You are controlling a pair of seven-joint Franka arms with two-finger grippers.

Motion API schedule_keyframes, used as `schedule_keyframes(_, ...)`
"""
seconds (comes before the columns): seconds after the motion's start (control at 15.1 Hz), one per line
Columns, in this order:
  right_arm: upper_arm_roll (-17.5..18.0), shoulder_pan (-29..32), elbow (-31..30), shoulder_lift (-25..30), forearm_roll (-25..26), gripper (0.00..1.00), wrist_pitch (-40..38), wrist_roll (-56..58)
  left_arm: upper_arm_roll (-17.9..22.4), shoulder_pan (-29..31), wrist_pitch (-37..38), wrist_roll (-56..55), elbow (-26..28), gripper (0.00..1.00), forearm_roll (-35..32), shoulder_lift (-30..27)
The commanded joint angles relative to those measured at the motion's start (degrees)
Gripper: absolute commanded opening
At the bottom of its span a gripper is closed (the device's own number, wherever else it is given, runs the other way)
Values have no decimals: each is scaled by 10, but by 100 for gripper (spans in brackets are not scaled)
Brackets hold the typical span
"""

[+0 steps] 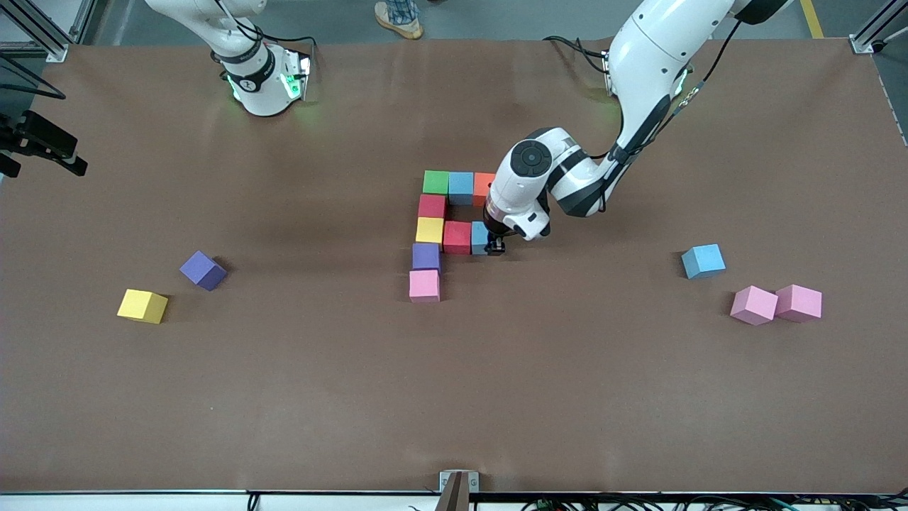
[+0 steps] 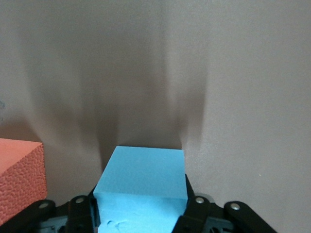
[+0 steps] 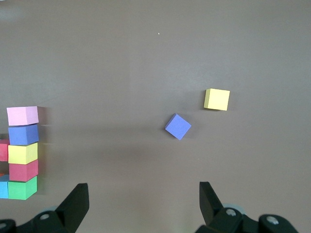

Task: Arrange 11 blocks into digit 3
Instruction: 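Lower the light blue cube beside the red cube and open the left gripper, then move the left gripper over to the spare pink cubes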

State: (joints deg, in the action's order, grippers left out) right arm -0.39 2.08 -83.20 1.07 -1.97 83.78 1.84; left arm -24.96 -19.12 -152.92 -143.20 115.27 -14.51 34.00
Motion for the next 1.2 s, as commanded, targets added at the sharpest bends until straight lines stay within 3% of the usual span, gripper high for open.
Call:
schedule_keyframes(0.0,4,5,2,1,7,100,2,4,-4,-2,-10,-1,-5,100,3,10)
schedule_keyframes(0.4,4,5,2,1,7,100,2,1,-4,3,-3,1,-26,100,2,-11)
schedule_keyframes(0.73,4,5,2,1,6,100,2,1,-8,5,30,10,-36,100,-3,-79)
schedule_keyframes(1.13,4,5,2,1,6,100,2,1,-19,10,226,87,-159,100,-2,-105)
